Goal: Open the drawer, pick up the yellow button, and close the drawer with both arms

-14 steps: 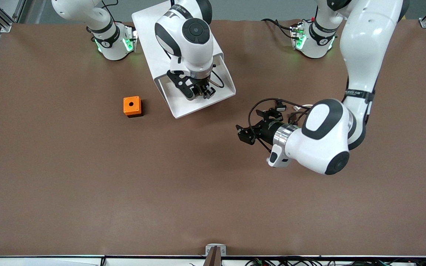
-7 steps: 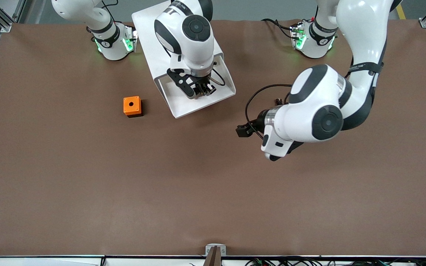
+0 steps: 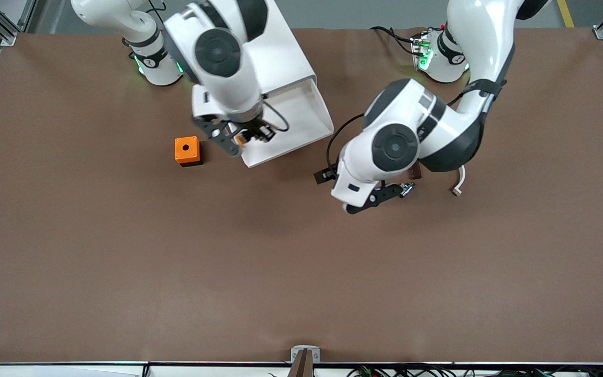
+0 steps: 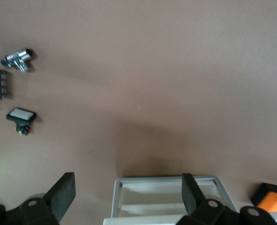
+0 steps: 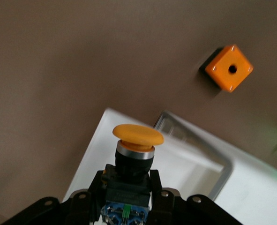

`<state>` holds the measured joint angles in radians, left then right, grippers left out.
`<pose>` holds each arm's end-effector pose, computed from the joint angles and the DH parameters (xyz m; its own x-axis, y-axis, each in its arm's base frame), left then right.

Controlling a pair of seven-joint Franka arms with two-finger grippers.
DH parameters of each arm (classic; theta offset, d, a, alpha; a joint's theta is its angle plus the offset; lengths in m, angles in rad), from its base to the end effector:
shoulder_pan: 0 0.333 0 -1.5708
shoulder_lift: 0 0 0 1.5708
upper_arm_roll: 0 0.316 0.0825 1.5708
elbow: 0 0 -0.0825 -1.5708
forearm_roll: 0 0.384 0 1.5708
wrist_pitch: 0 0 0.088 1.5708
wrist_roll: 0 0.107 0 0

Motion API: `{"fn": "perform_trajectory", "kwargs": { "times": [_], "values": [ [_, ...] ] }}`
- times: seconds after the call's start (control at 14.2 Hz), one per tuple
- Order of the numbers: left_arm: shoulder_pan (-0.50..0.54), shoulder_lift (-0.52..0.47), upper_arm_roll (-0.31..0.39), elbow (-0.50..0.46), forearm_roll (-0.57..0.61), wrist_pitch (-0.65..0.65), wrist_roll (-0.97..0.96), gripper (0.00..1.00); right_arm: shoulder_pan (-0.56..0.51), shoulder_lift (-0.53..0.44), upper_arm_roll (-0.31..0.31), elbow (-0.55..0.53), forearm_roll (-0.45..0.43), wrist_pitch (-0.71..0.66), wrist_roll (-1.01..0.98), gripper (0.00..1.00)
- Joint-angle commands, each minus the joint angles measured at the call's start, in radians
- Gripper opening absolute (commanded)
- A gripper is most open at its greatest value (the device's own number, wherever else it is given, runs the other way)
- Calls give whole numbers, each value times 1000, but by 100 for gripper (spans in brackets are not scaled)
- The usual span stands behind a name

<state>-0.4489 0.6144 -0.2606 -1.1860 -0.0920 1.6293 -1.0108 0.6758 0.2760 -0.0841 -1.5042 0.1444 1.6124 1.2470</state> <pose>0.5619 -0.4331 0.4283 0.9015 0.3280 -0.2822 0.3407 -0.9402 -0.0045 0.5090 0.3669 0.4965 0.7655 -0.6219 -0.1649 -0.6103 -0.7830 0.1201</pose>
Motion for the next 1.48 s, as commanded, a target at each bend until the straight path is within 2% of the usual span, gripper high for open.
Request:
{"fn": "perform_trajectory", "kwargs": {
  "times": [0.0,0.14,0.35,0.63,0.78,0.92,1.2,1.41],
  "values": [
    [-62,-10,-3,-20,98,30,12,100,-183,-32,14,-2,17,-57,-258,0],
    [-86,-9,-3,-21,144,32,2,100,-308,-32,14,-11,-18,-78,-516,0],
    [-103,1,-3,-21,144,50,-40,100,-438,-26,14,-30,-118,-77,-798,0],
    [-112,19,-2,-55,146,211,-207,100,-587,-3,14,-91,-169,73,-1056,0],
    [-116,34,-2,-69,146,276,-256,100,-639,26,14,-131,-172,167,-1121,0],
    [-117,38,-5,-72,143,276,-261,100,-676,57,14,-169,-174,269,-1179,0],
    [-137,47,-5,-76,133,276,-301,100,-745,153,14,-174,-174,415,-1303,1],
    [-145,45,-6,-76,124,276,-295,100,-774,209,14,-172,-174,471,-1348,1]
  ]
}}
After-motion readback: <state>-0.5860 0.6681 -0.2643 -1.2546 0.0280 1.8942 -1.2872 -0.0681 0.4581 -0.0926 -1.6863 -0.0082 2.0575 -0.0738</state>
